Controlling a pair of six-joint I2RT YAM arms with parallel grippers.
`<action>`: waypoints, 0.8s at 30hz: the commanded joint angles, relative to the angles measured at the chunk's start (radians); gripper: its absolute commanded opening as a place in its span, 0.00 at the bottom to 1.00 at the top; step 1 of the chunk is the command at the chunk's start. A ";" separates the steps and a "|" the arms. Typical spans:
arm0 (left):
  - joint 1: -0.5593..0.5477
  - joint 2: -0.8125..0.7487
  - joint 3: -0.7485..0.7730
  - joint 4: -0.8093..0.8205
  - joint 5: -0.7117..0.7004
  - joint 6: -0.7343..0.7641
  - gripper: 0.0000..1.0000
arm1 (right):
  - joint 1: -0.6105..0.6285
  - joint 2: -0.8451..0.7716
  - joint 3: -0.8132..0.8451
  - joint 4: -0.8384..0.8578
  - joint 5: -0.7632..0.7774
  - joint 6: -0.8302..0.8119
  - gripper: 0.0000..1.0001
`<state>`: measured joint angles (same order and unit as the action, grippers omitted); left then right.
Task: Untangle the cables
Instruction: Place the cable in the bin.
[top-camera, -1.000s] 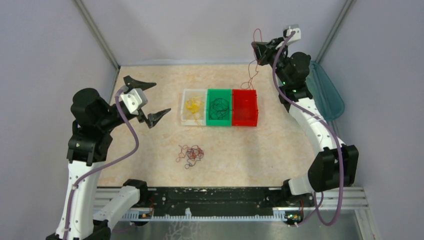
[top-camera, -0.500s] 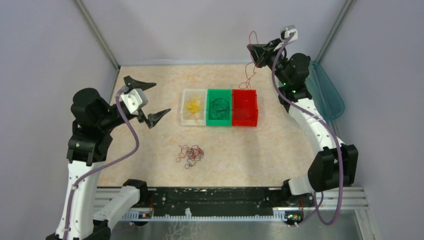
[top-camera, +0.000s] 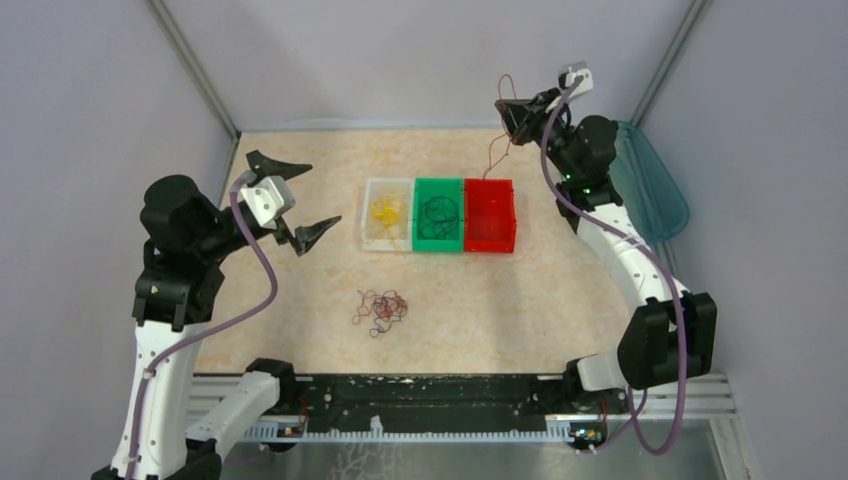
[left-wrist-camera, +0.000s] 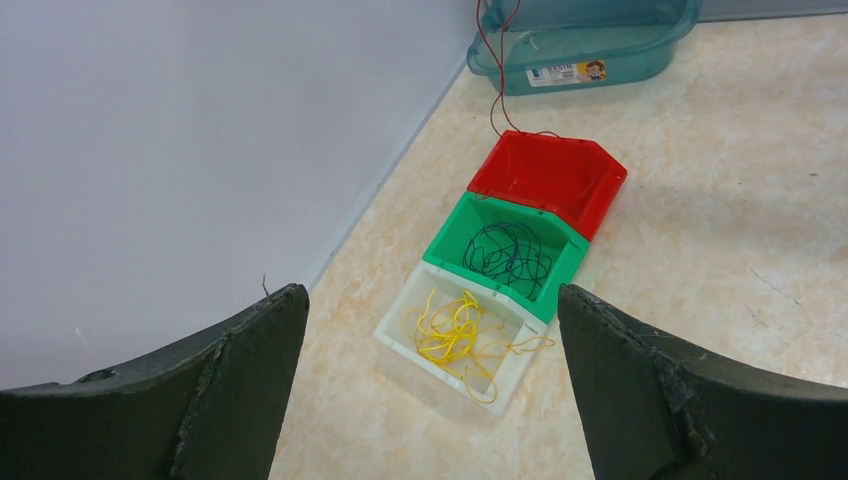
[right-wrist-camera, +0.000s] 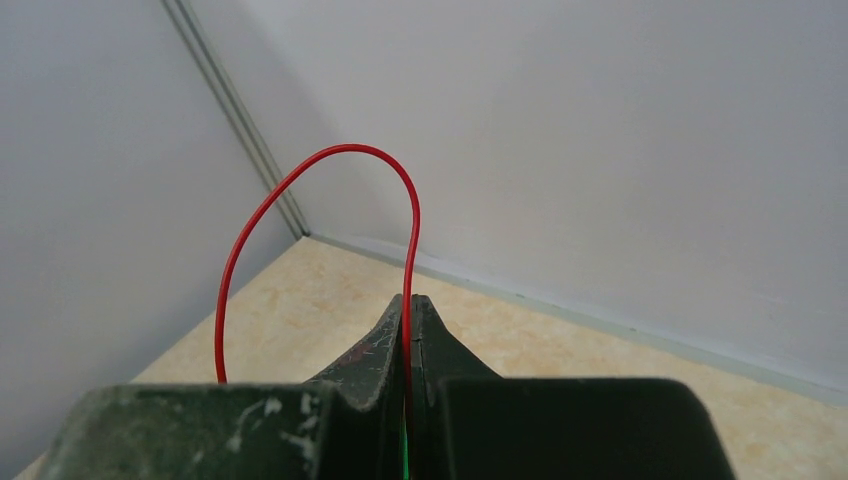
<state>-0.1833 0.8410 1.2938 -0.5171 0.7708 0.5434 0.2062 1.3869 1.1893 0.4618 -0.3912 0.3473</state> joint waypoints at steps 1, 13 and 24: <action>0.002 -0.002 0.023 -0.004 0.006 0.010 1.00 | -0.008 -0.017 -0.024 0.003 0.053 -0.064 0.00; 0.002 0.007 0.024 -0.006 0.008 0.016 0.99 | -0.010 -0.015 -0.055 -0.113 0.246 -0.181 0.00; 0.002 0.008 0.033 -0.012 0.003 0.019 0.99 | -0.010 0.021 -0.014 -0.304 0.488 -0.246 0.00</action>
<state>-0.1833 0.8516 1.2942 -0.5175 0.7704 0.5484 0.2043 1.4300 1.1305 0.2012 -0.0700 0.1493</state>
